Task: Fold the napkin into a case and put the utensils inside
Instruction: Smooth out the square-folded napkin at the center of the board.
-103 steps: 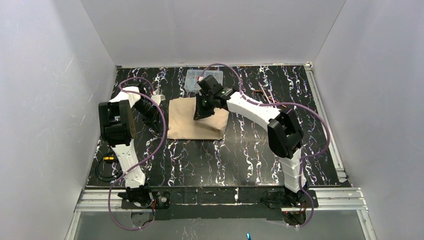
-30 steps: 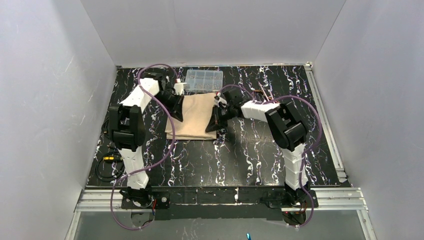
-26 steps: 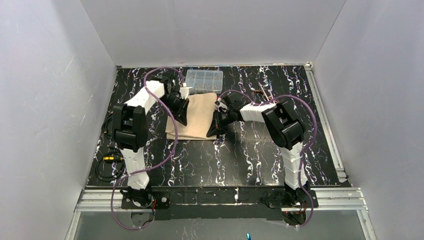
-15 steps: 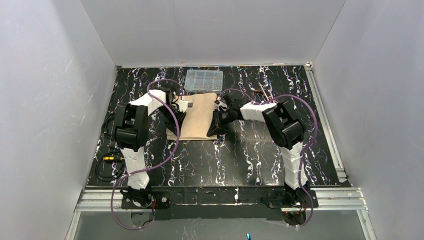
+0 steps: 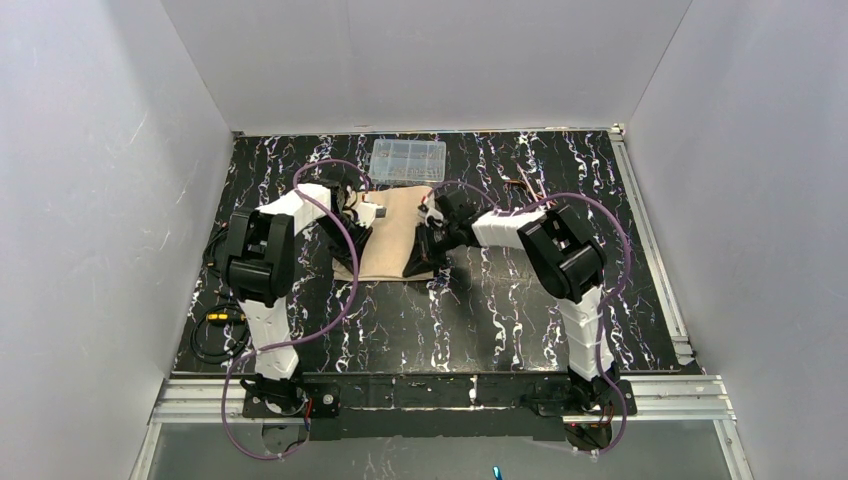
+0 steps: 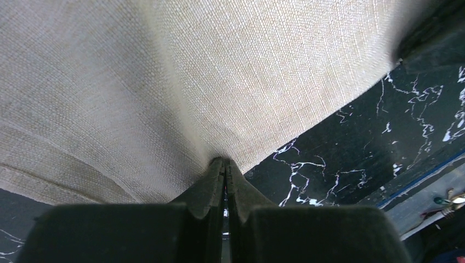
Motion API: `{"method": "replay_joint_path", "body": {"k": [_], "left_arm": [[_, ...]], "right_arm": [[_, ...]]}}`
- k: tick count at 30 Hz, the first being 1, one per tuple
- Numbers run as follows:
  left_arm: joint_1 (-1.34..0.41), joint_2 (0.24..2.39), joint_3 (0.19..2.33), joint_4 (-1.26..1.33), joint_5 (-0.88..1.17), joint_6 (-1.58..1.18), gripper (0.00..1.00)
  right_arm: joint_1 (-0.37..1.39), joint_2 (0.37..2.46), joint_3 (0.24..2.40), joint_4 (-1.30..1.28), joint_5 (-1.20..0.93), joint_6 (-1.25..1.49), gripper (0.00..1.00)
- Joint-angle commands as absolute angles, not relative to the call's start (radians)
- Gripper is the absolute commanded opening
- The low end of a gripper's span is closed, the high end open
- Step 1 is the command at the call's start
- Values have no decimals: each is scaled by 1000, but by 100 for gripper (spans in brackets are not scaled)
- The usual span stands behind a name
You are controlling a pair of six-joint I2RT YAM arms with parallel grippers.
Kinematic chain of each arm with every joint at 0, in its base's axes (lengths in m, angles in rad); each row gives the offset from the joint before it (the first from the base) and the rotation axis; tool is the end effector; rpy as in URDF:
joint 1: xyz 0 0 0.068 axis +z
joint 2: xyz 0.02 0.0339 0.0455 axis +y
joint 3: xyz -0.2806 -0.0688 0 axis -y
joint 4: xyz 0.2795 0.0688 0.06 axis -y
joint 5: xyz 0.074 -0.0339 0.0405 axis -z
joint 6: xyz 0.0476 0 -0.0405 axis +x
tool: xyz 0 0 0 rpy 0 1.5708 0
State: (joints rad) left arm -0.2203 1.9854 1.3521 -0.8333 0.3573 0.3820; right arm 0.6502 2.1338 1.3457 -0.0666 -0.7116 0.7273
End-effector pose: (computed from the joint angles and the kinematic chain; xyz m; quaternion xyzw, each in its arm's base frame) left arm 0.3927 -0.1050 0.1353 0.3003 0.9358 -0.1727 0.0654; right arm 0.3646 0.3163 0.1119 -0.0881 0.8820 0.4607 0.0463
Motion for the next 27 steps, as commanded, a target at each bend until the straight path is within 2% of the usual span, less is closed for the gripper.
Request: {"method": "replay_joint_path", "body": {"k": [1,5,9,13,18,24,27], "left_arm": [[-218,1954,1287,-806,228,462,0],[-218,1915,1245,-794,193,502,0],[-217,1914,1220,-780,172,521,0],[-216,1905,1218,-774,187,521,0],[-216,1909,1225,-774,180,527,0],[-216,1925,1235,-773,190,521,0],[-216,1924,1228,-774,193,523,0]], "right_arm": [[652,2125,1238,-61,-685,715,14],[652,2094,1127,-8,-678,744,14],[651,2087,1133,-25,-694,732,15],[624,2056,1273,-91,-734,716,19],[519,2144,1611,-251,-701,642,22],[460,2341,1796,-153,-655,683,14],[436,2397,1769,-55,-648,738,11]]}}
